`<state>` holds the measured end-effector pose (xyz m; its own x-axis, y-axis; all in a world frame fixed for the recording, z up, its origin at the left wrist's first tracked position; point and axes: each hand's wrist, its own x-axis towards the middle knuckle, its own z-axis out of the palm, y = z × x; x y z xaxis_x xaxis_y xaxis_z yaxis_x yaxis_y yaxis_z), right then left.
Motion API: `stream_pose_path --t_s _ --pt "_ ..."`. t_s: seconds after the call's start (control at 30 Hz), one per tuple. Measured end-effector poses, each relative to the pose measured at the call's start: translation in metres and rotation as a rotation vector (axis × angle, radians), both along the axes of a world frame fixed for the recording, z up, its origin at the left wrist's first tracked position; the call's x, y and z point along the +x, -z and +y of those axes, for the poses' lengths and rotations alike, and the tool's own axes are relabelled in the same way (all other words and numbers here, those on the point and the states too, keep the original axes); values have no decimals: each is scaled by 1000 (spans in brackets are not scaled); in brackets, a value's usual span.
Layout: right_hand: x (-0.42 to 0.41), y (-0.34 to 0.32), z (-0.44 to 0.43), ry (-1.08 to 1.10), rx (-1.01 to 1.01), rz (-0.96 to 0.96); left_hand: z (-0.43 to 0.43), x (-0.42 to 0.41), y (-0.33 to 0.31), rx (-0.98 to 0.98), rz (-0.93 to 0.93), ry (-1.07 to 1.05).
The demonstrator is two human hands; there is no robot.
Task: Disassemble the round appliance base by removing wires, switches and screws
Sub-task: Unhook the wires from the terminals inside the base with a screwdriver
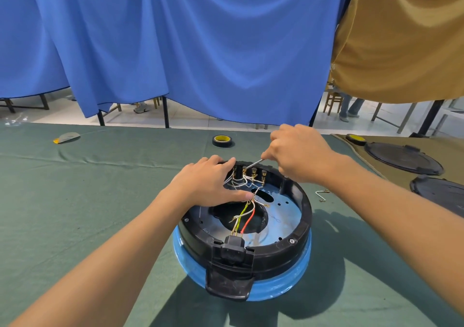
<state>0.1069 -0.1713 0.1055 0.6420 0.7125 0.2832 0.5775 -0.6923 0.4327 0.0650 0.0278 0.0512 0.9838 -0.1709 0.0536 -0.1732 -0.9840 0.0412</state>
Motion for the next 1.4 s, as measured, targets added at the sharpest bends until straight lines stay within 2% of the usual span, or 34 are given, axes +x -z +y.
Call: stream_pose_path --t_s 0.23,0.4,0.5,0.7,0.9,1.03,1.27,1.4 --pt "37 -14 -1 -1 20 300 0 1 0 -19 14 0" --pt "45 -6 -8 20 192 566 1 1 -1 -23 9 4" --pt "39 -2 -11 18 197 539 2 1 -1 -21 9 6" --pt "17 18 -17 -6 225 253 1 1 0 -21 1 7" --pt "16 26 -16 10 177 149 1 2 1 -5 6 1" --pt "25 12 -10 2 157 202 1 1 0 -5 4 1" --pt "42 -12 1 -59 0 317 0 -1 -2 -3 14 1" --pt "42 -10 0 -80 -14 321 2 -1 -1 -7 13 1"
